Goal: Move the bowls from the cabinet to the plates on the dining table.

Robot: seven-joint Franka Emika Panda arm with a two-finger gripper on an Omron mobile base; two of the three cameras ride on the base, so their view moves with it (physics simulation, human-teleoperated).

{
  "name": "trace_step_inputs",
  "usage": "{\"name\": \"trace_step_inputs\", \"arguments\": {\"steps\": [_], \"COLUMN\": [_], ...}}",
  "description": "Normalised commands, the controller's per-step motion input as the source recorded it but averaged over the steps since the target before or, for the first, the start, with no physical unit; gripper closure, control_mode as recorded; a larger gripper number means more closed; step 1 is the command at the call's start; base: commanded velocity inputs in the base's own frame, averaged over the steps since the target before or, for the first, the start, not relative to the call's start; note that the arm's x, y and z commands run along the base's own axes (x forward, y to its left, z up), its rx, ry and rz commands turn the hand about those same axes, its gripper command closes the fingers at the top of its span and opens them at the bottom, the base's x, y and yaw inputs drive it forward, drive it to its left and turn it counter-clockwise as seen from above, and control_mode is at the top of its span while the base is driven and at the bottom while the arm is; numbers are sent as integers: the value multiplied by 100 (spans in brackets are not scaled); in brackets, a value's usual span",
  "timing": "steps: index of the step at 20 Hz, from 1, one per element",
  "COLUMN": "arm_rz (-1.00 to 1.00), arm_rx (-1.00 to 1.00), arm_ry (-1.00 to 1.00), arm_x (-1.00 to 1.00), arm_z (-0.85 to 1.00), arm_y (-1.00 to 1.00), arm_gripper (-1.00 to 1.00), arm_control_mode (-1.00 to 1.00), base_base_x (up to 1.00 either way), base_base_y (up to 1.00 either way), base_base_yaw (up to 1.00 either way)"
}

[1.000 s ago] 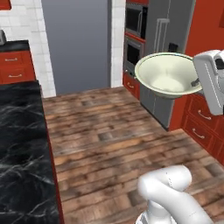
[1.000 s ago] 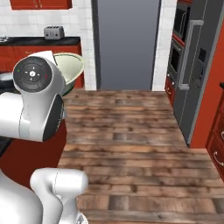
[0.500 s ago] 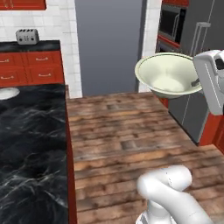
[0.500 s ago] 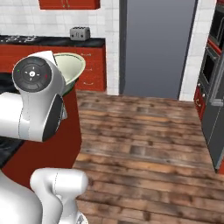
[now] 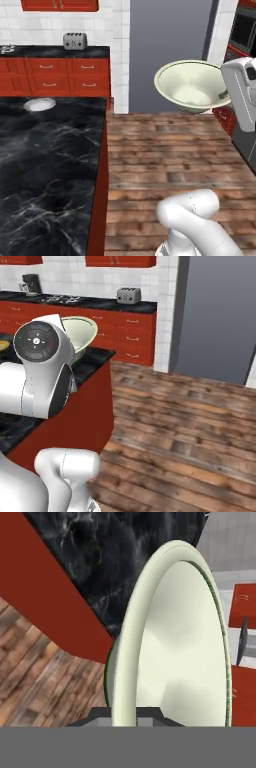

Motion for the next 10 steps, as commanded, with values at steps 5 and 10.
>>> {"name": "trace_step_inputs", "arguments": {"steps": [5,10], "arm_rz": [0,0], "arm_rx": [0,0], "arm_ry": [0,0], "arm_x": [0,0], "arm_z": [0,0], "arm_y": [0,0], "arm_gripper": [100,100], "arm_control_mode": [100,100], "base_base_x": [59,57], "base_base_y": [-3,-4], "base_base_yaw": [37,38]}}
